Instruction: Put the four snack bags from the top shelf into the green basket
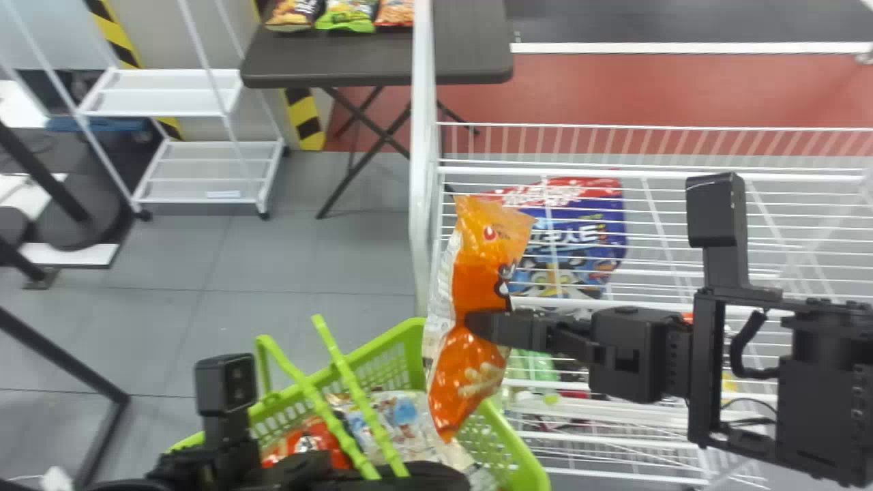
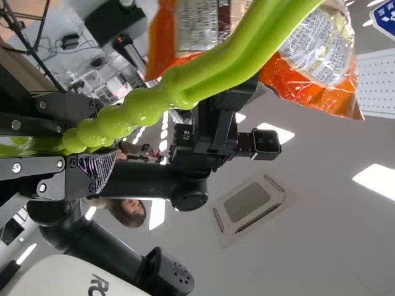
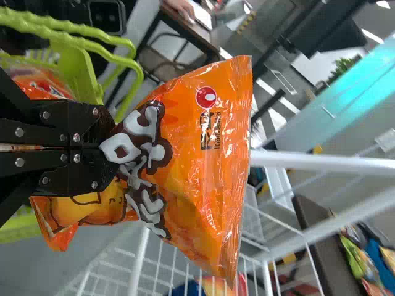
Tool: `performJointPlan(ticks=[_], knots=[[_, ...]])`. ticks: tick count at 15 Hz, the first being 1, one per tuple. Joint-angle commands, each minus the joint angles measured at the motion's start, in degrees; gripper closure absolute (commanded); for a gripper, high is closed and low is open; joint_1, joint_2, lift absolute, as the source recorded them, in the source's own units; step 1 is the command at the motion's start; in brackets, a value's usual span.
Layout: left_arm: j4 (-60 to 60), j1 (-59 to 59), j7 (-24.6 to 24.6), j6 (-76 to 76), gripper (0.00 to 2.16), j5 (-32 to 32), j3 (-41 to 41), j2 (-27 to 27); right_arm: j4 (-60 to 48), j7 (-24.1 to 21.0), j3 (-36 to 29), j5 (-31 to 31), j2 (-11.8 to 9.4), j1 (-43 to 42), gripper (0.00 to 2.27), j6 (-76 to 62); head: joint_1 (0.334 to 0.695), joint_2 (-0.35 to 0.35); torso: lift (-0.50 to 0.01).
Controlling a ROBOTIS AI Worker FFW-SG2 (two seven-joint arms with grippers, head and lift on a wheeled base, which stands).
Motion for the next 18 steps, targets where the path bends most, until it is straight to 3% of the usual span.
performJointPlan(ticks=[1, 4, 5, 8, 18], knots=[[0.0, -0.2, -0.6, 0.1, 2.15, 0.0, 0.0, 0.0, 4.0, 0.0, 1.9, -3.2, 0.1, -1.4, 2.26, 0.3, 0.695, 0.124, 0.000], [0.0, -0.3, -0.6, 0.1, 2.15, 0.1, 0.1, 0.0, 6.9, -1.1, 3.7, -3.7, 0.1, -4.0, 2.26, 0.3, 0.695, 0.195, 0.000], [0.0, -0.4, -0.6, 0.1, 2.15, 0.2, 0.3, 0.0, 6.9, -3.3, 4.0, -3.4, 0.1, -4.8, 2.26, 0.3, 0.695, 0.204, 0.000], [0.1, -0.7, -0.6, 0.1, 2.15, 0.6, 0.6, 0.0, 7.8, -4.1, 3.8, -5.0, 0.1, -7.1, 2.26, 0.3, 0.695, 0.201, 0.000], [3.2, -7.5, -0.6, 0.2, 2.15, 2.5, 0.5, -1.0, 12.1, -2.6, 6.2, -4.2, -1.2, -1.2, 2.17, 0.3, 0.695, 0.230, 0.000]])
